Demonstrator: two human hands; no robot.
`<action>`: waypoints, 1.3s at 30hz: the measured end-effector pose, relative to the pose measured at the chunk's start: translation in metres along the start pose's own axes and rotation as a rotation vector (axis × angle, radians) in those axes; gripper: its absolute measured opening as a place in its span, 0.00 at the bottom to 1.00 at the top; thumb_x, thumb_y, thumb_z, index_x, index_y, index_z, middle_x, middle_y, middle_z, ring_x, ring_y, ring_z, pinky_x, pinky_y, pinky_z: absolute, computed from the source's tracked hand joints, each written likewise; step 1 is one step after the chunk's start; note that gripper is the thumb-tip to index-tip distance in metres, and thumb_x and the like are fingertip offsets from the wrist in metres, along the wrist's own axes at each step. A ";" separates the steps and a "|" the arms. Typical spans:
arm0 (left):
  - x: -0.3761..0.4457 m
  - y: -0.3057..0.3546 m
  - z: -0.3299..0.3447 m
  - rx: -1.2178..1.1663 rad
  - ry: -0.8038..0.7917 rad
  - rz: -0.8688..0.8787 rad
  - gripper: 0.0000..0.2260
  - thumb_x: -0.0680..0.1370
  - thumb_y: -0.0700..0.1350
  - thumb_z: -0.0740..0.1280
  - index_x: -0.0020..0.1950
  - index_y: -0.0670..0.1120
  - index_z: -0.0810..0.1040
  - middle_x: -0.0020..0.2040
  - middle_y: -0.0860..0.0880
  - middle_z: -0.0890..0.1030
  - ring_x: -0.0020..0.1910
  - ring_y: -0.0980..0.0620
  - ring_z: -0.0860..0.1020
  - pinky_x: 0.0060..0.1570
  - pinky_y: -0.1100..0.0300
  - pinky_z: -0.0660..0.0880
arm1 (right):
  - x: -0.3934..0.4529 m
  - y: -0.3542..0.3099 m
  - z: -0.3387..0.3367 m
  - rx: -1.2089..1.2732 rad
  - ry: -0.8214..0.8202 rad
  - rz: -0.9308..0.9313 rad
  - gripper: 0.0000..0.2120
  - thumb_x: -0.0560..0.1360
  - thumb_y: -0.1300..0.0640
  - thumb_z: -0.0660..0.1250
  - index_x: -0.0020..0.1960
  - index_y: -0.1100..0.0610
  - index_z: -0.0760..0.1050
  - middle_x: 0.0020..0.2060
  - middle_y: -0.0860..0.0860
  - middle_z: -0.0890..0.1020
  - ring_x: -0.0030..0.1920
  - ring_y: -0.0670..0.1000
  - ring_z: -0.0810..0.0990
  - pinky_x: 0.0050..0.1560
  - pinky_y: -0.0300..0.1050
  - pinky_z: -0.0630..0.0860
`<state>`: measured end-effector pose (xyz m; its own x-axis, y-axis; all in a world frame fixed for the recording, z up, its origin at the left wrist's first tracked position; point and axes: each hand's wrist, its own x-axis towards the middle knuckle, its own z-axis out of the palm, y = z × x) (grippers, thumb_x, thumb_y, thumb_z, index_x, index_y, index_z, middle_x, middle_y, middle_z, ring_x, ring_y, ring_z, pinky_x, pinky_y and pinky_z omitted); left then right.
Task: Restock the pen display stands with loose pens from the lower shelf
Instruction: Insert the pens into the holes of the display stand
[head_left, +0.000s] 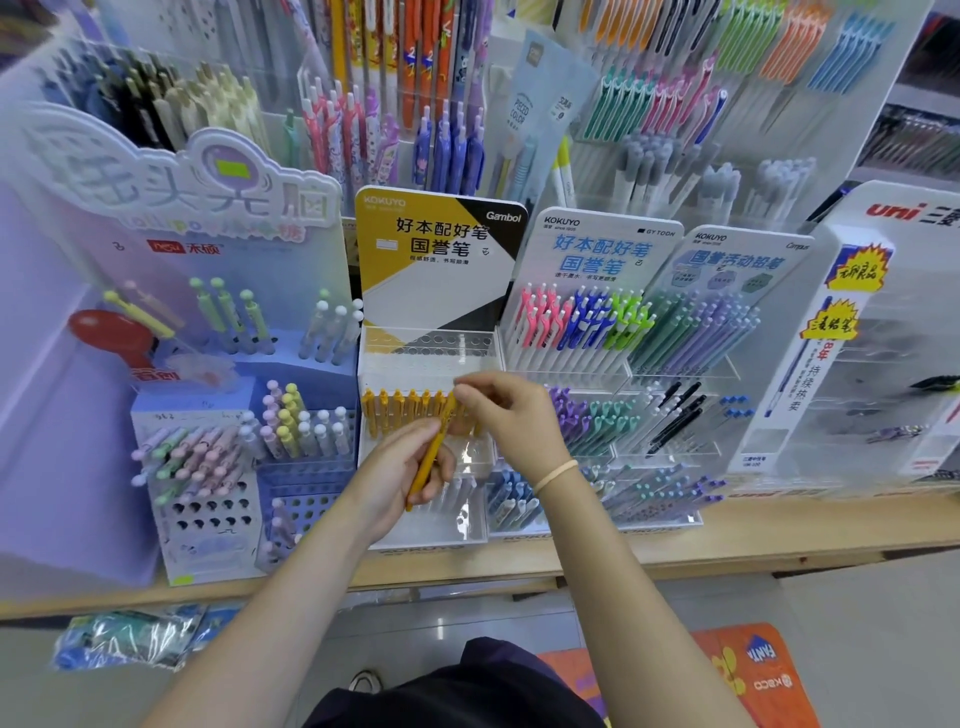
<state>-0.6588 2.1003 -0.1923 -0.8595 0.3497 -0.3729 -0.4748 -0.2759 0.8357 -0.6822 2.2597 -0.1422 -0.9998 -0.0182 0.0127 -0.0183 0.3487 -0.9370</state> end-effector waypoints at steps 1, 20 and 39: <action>-0.004 0.002 -0.001 0.008 -0.002 0.008 0.14 0.84 0.48 0.58 0.61 0.40 0.74 0.33 0.43 0.76 0.24 0.50 0.69 0.23 0.61 0.59 | -0.002 -0.001 0.004 0.069 -0.026 0.033 0.06 0.77 0.60 0.71 0.51 0.61 0.83 0.39 0.52 0.85 0.40 0.48 0.83 0.47 0.44 0.81; -0.036 -0.016 -0.131 1.707 0.501 0.459 0.32 0.80 0.63 0.47 0.82 0.50 0.57 0.83 0.48 0.52 0.82 0.49 0.45 0.78 0.46 0.42 | -0.004 0.006 0.079 -0.040 0.198 -0.159 0.08 0.78 0.64 0.68 0.50 0.51 0.80 0.42 0.42 0.83 0.45 0.46 0.83 0.50 0.45 0.80; -0.031 -0.021 -0.136 1.686 0.564 0.554 0.30 0.81 0.61 0.53 0.80 0.48 0.59 0.82 0.47 0.57 0.81 0.47 0.50 0.76 0.51 0.37 | 0.006 0.002 0.102 -0.216 0.173 -0.310 0.04 0.78 0.65 0.67 0.51 0.61 0.81 0.41 0.48 0.82 0.42 0.46 0.81 0.44 0.39 0.77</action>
<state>-0.6478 1.9739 -0.2533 -0.9523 0.1433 0.2693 0.2080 0.9508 0.2295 -0.6874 2.1643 -0.1793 -0.9335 -0.0017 0.3587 -0.3026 0.5405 -0.7851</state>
